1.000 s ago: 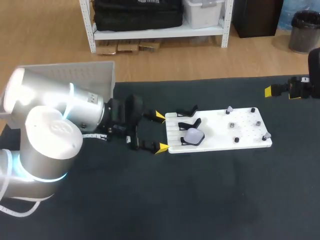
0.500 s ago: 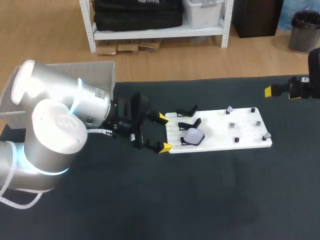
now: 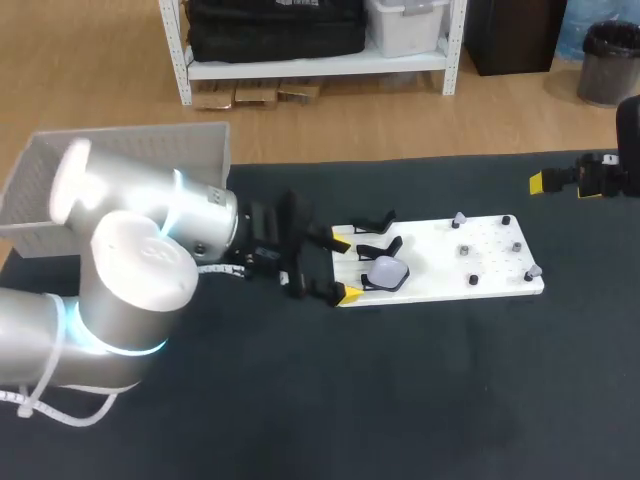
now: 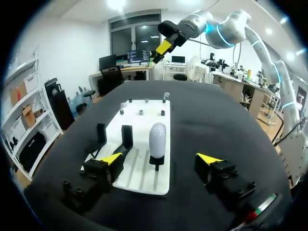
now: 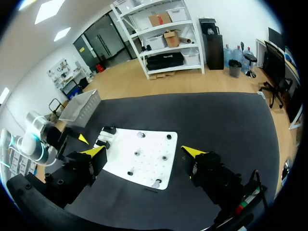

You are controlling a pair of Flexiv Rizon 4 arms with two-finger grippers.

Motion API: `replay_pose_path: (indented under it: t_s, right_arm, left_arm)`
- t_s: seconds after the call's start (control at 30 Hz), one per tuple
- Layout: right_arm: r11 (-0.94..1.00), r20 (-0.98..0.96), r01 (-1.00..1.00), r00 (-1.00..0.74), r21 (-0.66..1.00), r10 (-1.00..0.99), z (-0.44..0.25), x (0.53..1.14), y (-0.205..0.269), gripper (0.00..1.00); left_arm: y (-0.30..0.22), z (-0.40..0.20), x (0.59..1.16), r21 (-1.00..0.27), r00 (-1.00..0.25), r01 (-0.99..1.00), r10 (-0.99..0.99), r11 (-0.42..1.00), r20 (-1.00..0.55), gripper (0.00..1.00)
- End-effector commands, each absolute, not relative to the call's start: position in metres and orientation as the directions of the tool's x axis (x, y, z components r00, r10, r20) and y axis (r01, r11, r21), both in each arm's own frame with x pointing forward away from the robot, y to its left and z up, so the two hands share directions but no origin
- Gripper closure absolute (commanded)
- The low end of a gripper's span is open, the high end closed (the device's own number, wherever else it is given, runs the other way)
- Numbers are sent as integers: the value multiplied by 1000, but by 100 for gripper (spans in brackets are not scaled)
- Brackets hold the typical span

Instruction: Pick up each earbud case from the left stands, insert the matching earbuds, close the lid, and place the case in the box.

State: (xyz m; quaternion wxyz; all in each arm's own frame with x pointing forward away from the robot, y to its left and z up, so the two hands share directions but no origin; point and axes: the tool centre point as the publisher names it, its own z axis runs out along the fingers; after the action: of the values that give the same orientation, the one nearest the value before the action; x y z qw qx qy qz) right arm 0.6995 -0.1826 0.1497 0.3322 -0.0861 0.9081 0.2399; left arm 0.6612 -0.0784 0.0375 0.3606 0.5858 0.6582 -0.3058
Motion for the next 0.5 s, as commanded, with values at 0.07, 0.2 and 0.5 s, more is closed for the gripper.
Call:
replay_pose_path:
  t_s: [0.07, 0.2, 0.5]
  right_arm:
    - [869, -644, -318, -765, 380, 2, 149, 700, -183, 0]
    - [869, -644, -318, -765, 380, 2, 149, 700, -183, 0]
    - [869, -644, -318, -765, 380, 2, 149, 700, -183, 0]
  left_arm:
    - [-83, 31, 669, 14, -46, 994, 527, 110, -848, 14]
    - [-87, 32, 670, 4, -43, 996, 508, 92, -860, 31]
    - [-101, 26, 666, -19, -53, 997, 477, 75, -877, 39]
